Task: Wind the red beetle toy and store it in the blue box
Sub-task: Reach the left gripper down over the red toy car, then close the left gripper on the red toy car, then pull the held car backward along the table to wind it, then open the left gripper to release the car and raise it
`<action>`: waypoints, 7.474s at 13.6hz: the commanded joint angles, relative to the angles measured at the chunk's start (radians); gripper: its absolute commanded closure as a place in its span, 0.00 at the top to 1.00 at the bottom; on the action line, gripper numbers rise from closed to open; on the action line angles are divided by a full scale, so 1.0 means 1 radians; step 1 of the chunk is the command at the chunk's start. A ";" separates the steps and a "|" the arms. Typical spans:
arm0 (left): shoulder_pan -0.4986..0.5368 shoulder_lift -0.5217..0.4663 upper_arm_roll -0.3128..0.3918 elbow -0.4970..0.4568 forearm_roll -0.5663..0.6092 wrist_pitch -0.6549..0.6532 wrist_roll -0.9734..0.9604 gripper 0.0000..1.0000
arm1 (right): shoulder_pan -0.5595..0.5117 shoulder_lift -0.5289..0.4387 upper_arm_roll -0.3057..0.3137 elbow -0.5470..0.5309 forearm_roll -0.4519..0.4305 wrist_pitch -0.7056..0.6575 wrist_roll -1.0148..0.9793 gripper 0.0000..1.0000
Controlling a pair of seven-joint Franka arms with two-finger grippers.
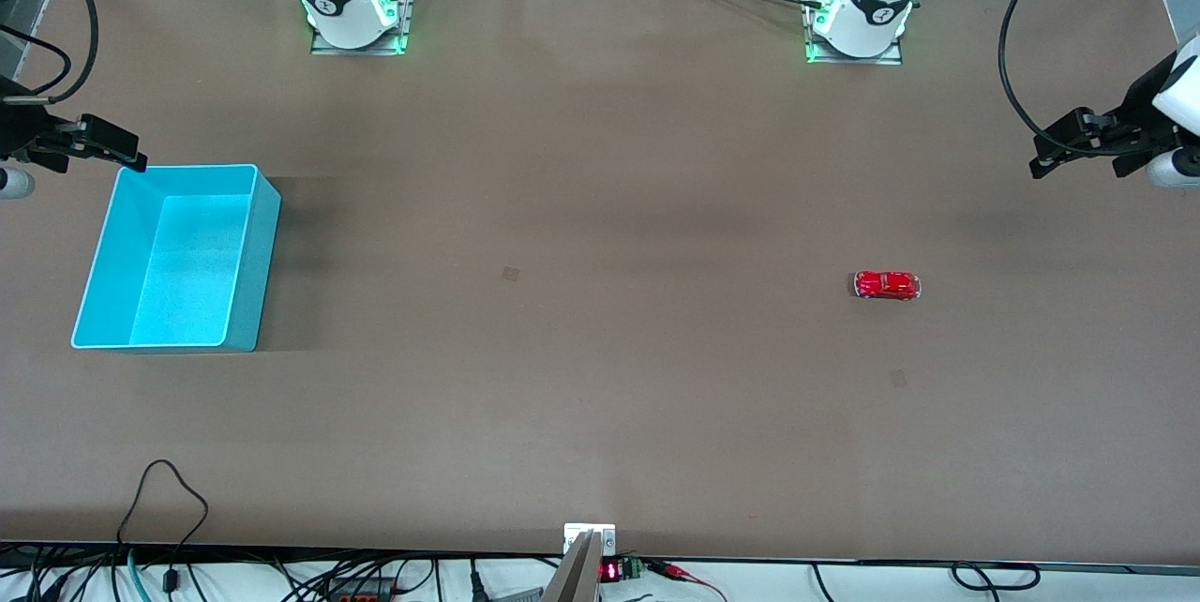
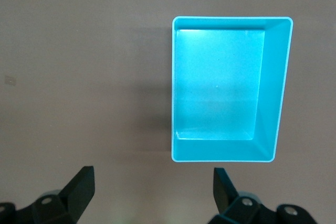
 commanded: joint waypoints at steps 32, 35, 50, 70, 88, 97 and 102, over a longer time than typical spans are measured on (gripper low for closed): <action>0.020 0.330 -0.031 -0.423 0.084 0.674 1.407 1.00 | -0.013 -0.007 0.014 -0.011 0.000 -0.002 -0.001 1.00; 0.020 0.341 -0.031 -0.498 0.084 0.800 1.449 1.00 | -0.011 -0.007 0.014 -0.011 0.000 -0.002 -0.001 1.00; 0.014 0.429 -0.032 -0.581 0.084 1.007 1.452 0.97 | -0.007 -0.007 0.018 -0.007 0.000 -0.003 -0.001 1.00; 0.013 0.447 -0.032 -0.580 0.082 1.058 1.512 0.28 | -0.005 -0.007 0.018 -0.006 0.000 -0.002 -0.001 1.00; 0.231 0.496 -0.032 -0.561 0.082 1.053 1.736 0.53 | -0.005 -0.007 0.018 -0.006 0.000 -0.002 -0.001 1.00; 0.223 0.325 -0.161 -0.436 0.061 0.704 1.721 1.00 | -0.005 -0.006 0.020 -0.001 0.000 -0.002 -0.003 1.00; 0.199 0.324 -0.186 -0.279 0.027 0.516 1.618 1.00 | -0.005 -0.003 0.020 0.000 0.002 -0.002 -0.003 1.00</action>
